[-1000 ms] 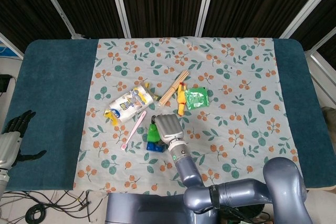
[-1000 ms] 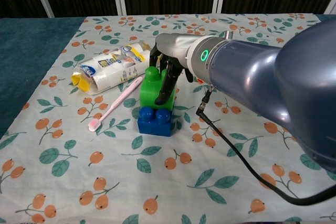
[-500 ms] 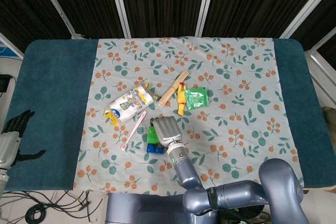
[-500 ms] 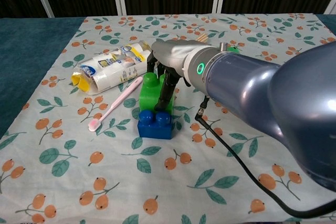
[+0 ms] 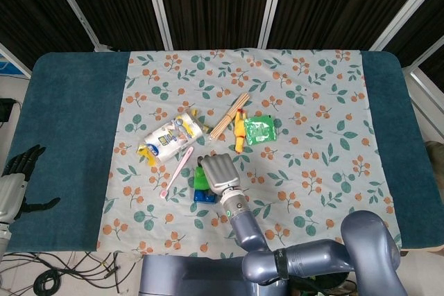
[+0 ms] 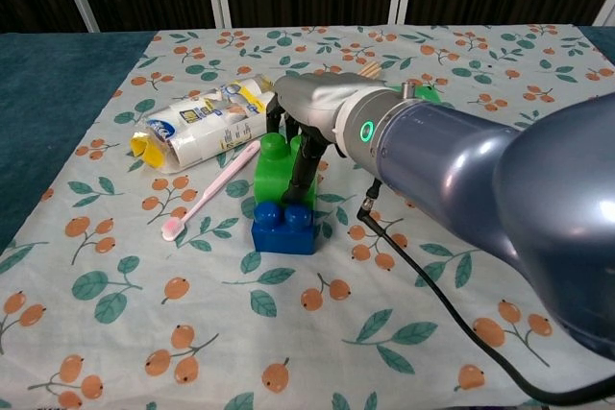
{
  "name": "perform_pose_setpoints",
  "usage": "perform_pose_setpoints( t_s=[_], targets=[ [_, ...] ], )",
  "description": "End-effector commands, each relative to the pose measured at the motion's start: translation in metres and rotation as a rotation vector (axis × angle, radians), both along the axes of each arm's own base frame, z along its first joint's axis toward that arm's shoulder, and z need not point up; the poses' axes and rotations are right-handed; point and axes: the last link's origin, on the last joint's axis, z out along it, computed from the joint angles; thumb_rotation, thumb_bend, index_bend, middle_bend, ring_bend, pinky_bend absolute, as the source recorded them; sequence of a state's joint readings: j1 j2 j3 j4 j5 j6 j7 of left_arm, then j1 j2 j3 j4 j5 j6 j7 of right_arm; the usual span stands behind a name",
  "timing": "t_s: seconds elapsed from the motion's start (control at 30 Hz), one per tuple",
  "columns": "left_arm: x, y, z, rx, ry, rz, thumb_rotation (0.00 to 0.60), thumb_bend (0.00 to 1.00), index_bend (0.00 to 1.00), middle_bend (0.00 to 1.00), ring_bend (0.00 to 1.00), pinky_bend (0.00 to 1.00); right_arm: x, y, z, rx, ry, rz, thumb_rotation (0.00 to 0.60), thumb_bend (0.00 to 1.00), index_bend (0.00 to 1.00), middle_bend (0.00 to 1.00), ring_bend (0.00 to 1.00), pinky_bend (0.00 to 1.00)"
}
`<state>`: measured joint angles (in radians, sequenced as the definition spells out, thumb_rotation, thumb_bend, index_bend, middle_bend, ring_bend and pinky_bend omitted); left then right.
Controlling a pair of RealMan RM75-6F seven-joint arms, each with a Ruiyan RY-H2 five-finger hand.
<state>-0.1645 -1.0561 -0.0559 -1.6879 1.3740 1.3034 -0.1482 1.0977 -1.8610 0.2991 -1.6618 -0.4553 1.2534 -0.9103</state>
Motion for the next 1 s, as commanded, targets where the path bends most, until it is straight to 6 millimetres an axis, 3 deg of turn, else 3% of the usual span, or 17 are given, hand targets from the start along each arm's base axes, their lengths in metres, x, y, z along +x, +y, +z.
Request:
perform_pose_setpoints(
  t_s=[0.03, 0.17, 0.23, 0.4, 0.67, 0.8, 0.87, 0.93, 1.0],
  targets=[
    [0.000, 0.000, 0.000, 0.005, -0.003, -0.001, 0.600, 0.00, 0.00, 0.00, 0.00, 0.00, 0.000, 0.000, 0.002, -0.004, -0.008, -0.003, 0.600, 0.35, 0.35, 0.38, 0.40, 0.43],
    [0.000, 0.000, 0.000, 0.007, 0.000, -0.003, 0.600, 0.00, 0.00, 0.00, 0.00, 0.00, 0.000, -0.001, 0.009, -0.021, -0.016, 0.003, 0.600, 0.23, 0.09, 0.10, 0.13, 0.27],
    [0.000, 0.000, 0.000, 0.008, 0.002, -0.004, 0.600, 0.00, 0.00, 0.00, 0.00, 0.00, 0.000, 0.000, 0.013, -0.025, -0.013, 0.005, 0.600, 0.16, 0.00, 0.01, 0.03, 0.23],
    [0.000, 0.000, 0.000, 0.010, 0.007, -0.006, 0.600, 0.00, 0.00, 0.00, 0.00, 0.00, 0.001, 0.001, 0.024, -0.046, -0.018, 0.009, 0.600, 0.08, 0.00, 0.00, 0.00, 0.21],
    [0.000, -0.001, -0.001, 0.008, 0.020, -0.008, 0.600, 0.00, 0.00, 0.00, 0.00, 0.00, -0.011, 0.007, 0.056, -0.112, -0.030, 0.042, 0.600, 0.08, 0.00, 0.00, 0.00, 0.21],
    [0.000, -0.001, -0.002, 0.008, 0.031, -0.011, 0.600, 0.00, 0.00, 0.00, 0.00, 0.00, -0.045, 0.013, 0.086, -0.194, 0.001, 0.065, 0.600, 0.08, 0.00, 0.00, 0.00, 0.21],
    [0.000, -0.001, -0.002, 0.009, 0.040, -0.013, 0.600, 0.00, 0.00, 0.00, 0.00, 0.00, -0.072, 0.020, 0.102, -0.228, 0.010, 0.042, 0.600, 0.08, 0.00, 0.00, 0.00, 0.21],
    [0.001, -0.002, -0.002, 0.011, 0.056, -0.022, 0.600, 0.00, 0.00, 0.00, 0.00, 0.00, -0.124, 0.036, 0.131, -0.283, 0.041, -0.022, 0.600, 0.08, 0.00, 0.00, 0.00, 0.21],
    [0.001, -0.003, -0.003, 0.015, 0.068, -0.030, 0.600, 0.00, 0.00, 0.00, 0.00, 0.00, -0.155, 0.050, 0.150, -0.301, 0.038, -0.026, 0.600, 0.07, 0.00, 0.00, 0.00, 0.21]
  ],
)
